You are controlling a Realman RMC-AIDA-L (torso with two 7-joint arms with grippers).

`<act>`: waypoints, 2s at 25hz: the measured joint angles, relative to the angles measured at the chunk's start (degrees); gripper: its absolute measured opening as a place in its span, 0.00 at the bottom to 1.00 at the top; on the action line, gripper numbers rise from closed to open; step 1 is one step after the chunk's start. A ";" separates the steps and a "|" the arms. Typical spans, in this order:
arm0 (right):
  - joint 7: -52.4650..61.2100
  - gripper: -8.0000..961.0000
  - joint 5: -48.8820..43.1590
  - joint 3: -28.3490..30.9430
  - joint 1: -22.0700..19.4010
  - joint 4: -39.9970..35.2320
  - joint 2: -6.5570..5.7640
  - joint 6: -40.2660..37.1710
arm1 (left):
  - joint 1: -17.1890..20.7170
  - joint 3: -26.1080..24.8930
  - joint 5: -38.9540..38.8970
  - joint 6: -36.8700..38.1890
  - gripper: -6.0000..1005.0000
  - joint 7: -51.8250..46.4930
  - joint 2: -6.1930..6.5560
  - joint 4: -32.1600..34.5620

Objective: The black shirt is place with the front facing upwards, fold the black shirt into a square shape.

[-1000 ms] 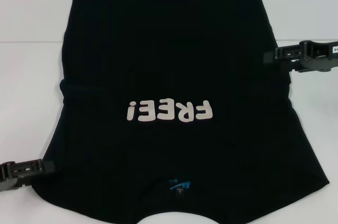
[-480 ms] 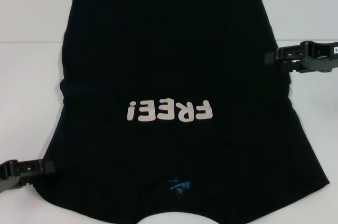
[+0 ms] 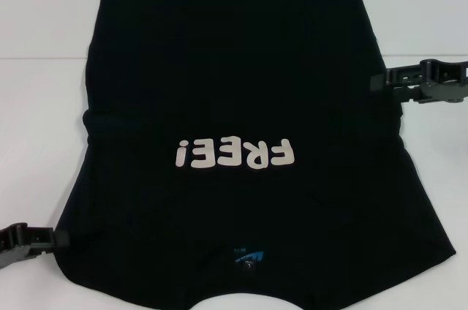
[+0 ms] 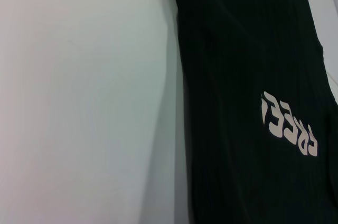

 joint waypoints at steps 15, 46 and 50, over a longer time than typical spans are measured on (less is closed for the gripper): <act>-2.83 0.80 -5.68 -0.54 -4.01 -2.14 -1.83 -8.46 | -0.85 -0.53 -1.82 2.89 0.02 1.92 0.59 0.10; -4.40 0.79 -21.30 -0.78 -6.93 -4.05 0.98 -13.13 | -5.92 -1.78 -1.69 -1.66 0.02 1.44 0.84 -1.76; -4.10 0.79 -21.44 -0.78 -6.93 -4.20 1.16 -13.03 | -5.99 -1.79 -1.98 -1.67 0.02 1.56 0.89 -1.83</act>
